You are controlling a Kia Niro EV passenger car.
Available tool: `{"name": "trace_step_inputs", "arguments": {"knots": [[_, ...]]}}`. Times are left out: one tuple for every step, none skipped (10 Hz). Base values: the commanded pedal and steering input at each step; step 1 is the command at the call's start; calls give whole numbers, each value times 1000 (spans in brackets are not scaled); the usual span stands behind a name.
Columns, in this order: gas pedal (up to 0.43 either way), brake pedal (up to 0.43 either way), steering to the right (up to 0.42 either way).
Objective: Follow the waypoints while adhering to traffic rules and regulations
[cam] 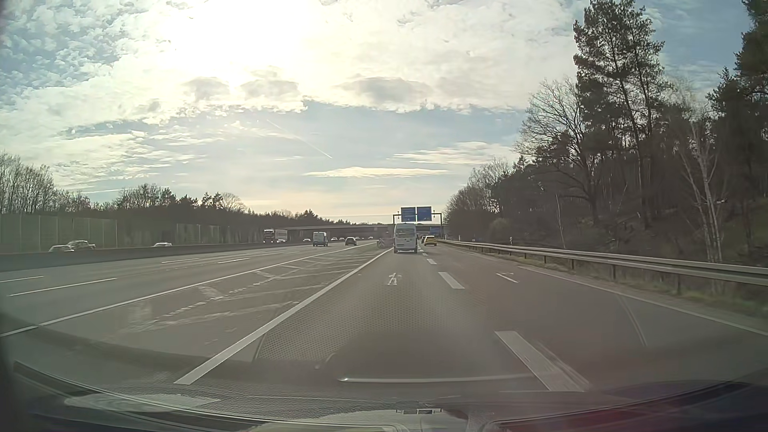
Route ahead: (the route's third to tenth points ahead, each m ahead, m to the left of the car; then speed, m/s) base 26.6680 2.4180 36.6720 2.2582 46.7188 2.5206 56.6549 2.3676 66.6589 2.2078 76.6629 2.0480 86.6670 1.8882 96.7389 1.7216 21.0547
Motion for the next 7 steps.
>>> {"name": "trace_step_inputs", "arguments": {"knots": [[0, 0, -1], [0, 0, -3], [0, 0, -3], [0, 0, -3], [0, 0, -3], [0, 0, -3], [0, 0, -4]]}}
